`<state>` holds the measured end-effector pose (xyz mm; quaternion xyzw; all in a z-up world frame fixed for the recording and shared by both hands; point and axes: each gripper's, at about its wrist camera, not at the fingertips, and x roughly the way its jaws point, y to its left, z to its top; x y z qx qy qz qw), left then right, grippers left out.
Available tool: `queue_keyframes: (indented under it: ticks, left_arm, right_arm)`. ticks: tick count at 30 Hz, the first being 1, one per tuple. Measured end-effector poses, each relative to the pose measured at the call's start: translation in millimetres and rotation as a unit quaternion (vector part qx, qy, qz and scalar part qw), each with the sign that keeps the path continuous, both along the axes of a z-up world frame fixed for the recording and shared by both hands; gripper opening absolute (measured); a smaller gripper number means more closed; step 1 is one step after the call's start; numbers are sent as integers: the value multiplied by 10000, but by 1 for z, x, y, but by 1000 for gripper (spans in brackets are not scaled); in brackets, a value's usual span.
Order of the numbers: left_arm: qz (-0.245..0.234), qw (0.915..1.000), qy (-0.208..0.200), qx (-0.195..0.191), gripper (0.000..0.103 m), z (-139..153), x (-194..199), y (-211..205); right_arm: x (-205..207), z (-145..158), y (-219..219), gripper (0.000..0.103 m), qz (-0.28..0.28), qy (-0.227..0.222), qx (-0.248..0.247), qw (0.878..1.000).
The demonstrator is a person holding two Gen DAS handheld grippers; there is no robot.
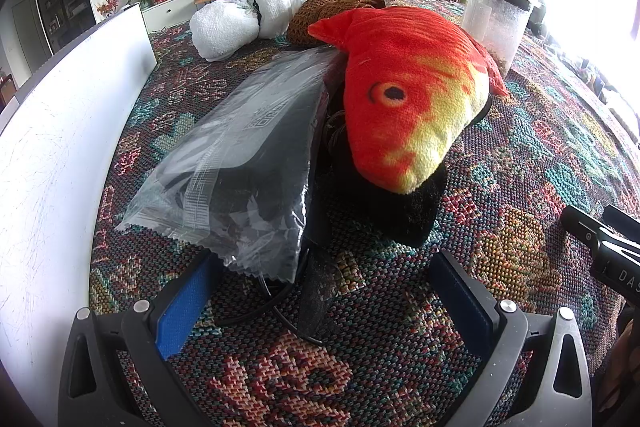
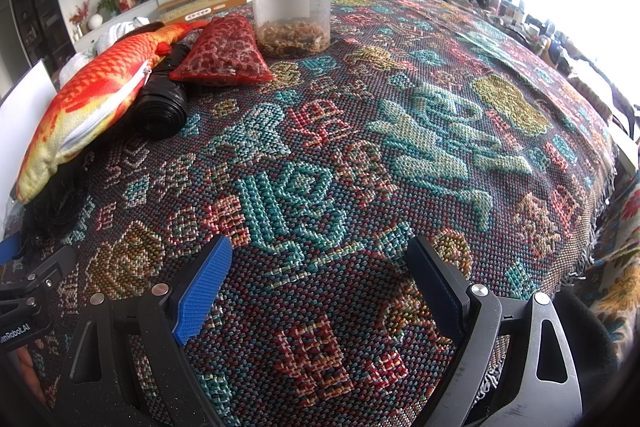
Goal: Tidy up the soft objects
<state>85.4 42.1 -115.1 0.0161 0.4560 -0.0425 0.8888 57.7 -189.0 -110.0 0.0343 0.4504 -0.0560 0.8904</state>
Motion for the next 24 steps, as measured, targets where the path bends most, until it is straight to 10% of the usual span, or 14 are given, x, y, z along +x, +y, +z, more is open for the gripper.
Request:
queue_keyframes:
  ticks: [24]
  left_arm:
    - [-71, 9995, 241, -174, 103, 23, -4, 9]
  right_arm:
    - [0, 0, 0, 91, -1, -1, 2, 10000]
